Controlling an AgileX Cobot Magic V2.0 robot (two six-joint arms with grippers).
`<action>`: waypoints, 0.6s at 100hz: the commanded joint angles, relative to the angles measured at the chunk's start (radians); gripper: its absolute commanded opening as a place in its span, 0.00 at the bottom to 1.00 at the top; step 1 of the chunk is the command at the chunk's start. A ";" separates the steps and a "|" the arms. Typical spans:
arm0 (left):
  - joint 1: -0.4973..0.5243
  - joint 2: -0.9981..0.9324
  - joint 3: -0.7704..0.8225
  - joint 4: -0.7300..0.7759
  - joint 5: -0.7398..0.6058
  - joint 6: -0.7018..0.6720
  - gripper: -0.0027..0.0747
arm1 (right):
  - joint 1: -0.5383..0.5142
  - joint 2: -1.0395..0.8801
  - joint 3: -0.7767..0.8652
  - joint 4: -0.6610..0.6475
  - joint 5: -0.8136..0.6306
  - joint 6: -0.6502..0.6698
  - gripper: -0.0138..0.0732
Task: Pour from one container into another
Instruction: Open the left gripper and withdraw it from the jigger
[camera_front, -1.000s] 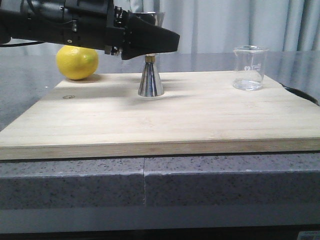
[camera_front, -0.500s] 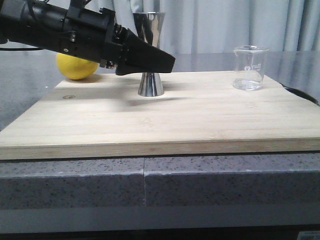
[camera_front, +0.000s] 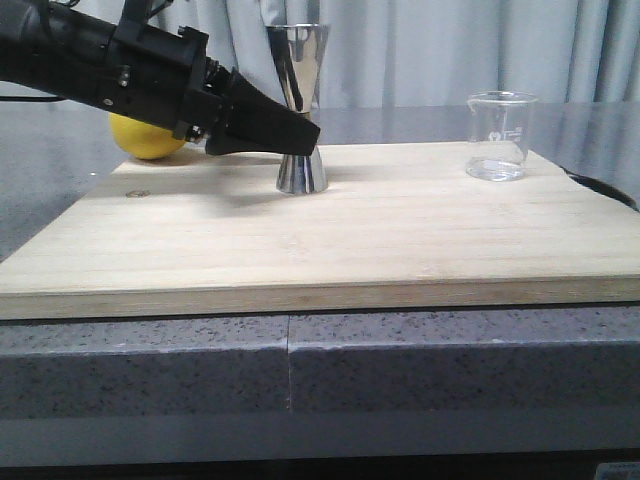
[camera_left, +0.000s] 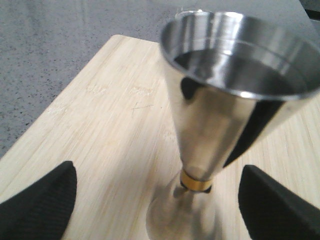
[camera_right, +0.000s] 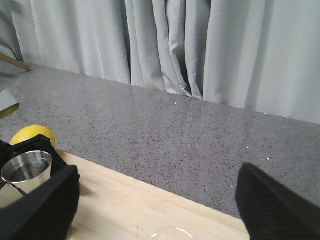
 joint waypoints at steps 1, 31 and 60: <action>0.003 -0.083 -0.031 -0.021 0.017 -0.035 0.82 | -0.004 -0.024 -0.027 0.028 -0.023 0.001 0.82; 0.004 -0.185 -0.031 0.263 -0.067 -0.303 0.82 | -0.004 -0.024 -0.027 0.027 -0.011 0.001 0.82; 0.004 -0.409 -0.031 0.790 -0.091 -0.864 0.82 | -0.004 -0.058 -0.027 -0.117 0.071 0.178 0.82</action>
